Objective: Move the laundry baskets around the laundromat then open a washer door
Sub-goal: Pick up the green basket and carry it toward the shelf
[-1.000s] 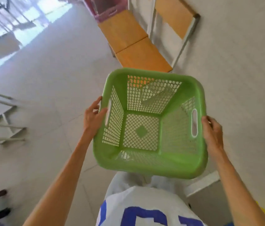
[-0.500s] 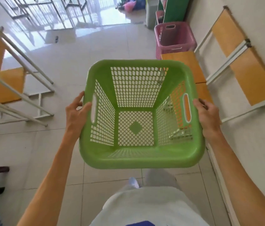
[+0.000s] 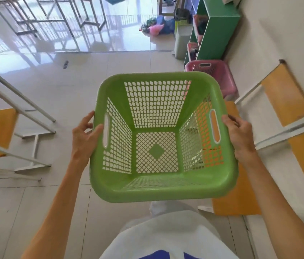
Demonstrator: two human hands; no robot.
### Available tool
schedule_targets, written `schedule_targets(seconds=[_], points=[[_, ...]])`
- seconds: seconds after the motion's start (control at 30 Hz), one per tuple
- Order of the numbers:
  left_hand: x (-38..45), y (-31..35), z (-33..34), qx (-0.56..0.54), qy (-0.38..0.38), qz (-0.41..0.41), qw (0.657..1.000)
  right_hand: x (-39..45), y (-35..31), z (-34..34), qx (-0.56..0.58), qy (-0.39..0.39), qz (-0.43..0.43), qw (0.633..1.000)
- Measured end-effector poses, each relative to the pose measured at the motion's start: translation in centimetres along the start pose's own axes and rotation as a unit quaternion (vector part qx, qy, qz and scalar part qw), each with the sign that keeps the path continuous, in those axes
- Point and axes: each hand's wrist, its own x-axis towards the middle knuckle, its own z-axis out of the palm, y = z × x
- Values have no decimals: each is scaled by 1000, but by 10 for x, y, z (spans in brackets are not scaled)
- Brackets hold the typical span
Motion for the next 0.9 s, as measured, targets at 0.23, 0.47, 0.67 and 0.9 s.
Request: schedule_targets(seconds=[0.23, 0.47, 0.67, 0.9], points=[[155, 47, 56, -19, 23, 10, 999, 146, -57, 58, 17, 2, -16, 1000], [343, 85, 128, -26, -21, 28, 999, 294, -96, 114, 34, 42, -4, 999], [513, 137, 203, 7, -126, 53, 991, 396, -132, 155, 80, 137, 35, 987], [664, 207, 344, 99, -302, 122, 940, 459, -133, 166, 76, 336, 60, 937]])
